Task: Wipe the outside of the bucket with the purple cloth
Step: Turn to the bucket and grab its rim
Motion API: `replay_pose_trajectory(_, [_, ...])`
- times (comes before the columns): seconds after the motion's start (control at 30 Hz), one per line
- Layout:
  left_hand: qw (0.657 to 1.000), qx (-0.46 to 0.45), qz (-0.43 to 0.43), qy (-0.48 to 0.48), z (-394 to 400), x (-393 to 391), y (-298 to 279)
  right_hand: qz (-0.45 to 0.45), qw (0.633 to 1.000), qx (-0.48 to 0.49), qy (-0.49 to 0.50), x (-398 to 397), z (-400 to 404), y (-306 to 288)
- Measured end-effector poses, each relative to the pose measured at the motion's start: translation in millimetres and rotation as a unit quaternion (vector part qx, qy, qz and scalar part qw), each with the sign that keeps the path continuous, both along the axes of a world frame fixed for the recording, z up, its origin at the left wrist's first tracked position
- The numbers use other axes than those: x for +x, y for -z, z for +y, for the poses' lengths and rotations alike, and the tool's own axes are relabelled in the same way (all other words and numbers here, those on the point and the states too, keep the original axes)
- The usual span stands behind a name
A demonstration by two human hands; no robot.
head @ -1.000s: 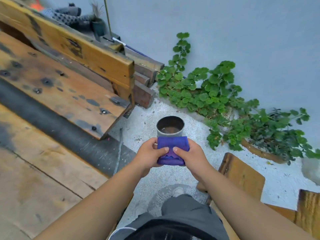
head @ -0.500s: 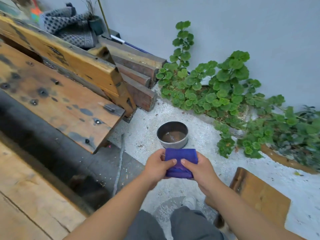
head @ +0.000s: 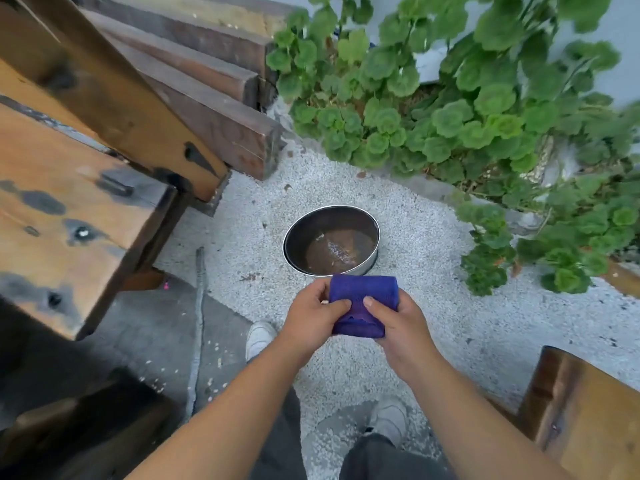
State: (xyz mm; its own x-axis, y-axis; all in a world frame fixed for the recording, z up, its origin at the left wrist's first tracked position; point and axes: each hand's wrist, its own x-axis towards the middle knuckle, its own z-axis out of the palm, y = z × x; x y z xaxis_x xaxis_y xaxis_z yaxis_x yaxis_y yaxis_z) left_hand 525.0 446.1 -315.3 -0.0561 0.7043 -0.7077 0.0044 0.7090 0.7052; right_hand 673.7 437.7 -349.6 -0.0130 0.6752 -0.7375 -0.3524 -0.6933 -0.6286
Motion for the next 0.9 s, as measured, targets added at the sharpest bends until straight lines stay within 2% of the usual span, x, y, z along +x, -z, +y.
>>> replay_pose_trajectory(0.13, [1.0,-0.005,-0.017,-0.001,26.8,-0.8,100.8,0.034,0.998,-0.002,0.05,-4.4,23.9,89.0])
replay_pose_trajectory(0.3, [0.998,-0.001,-0.054,0.027,58.3,10.1,180.1,0.037,0.998,0.019,0.046,7.5,55.3,165.6])
replay_pose_trajectory(0.43, [0.989,0.096,-0.046,0.103,87.9,20.0,217.1,0.065,0.993,0.061,0.071,27.8,84.1,191.1])
replay_pose_trajectory(0.5, [0.972,0.167,-0.084,0.144,104.7,23.1,227.4,0.065,0.99,0.089,0.084,40.2,104.2,195.8])
replay_pose_trajectory(0.53, [0.959,0.196,-0.076,0.188,109.5,24.5,231.1,0.058,0.99,0.101,0.084,46.9,113.8,195.8])
replay_pose_trajectory(0.6, [0.922,0.24,0.04,0.302,118.7,28.1,245.9,0.045,0.985,0.139,0.088,58.4,140.9,193.6])
replay_pose_trajectory(0.67, [0.853,0.225,0.214,0.419,124.0,34.2,262.4,0.036,0.98,0.174,0.093,64.4,167.7,190.0])
replay_pose_trajectory(0.73, [0.79,0.245,0.329,0.456,123.7,43.0,278.6,0.032,0.974,0.203,0.092,68.8,184.5,188.6])
replay_pose_trajectory(0.77, [0.776,0.27,0.354,0.446,122.5,46.5,282.0,0.036,0.973,0.211,0.092,70.6,188.6,188.6])
replay_pose_trajectory(0.9, [0.795,0.314,0.348,0.384,129.6,37.6,273.9,0.022,0.973,0.217,0.074,67.5,190.3,185.4])
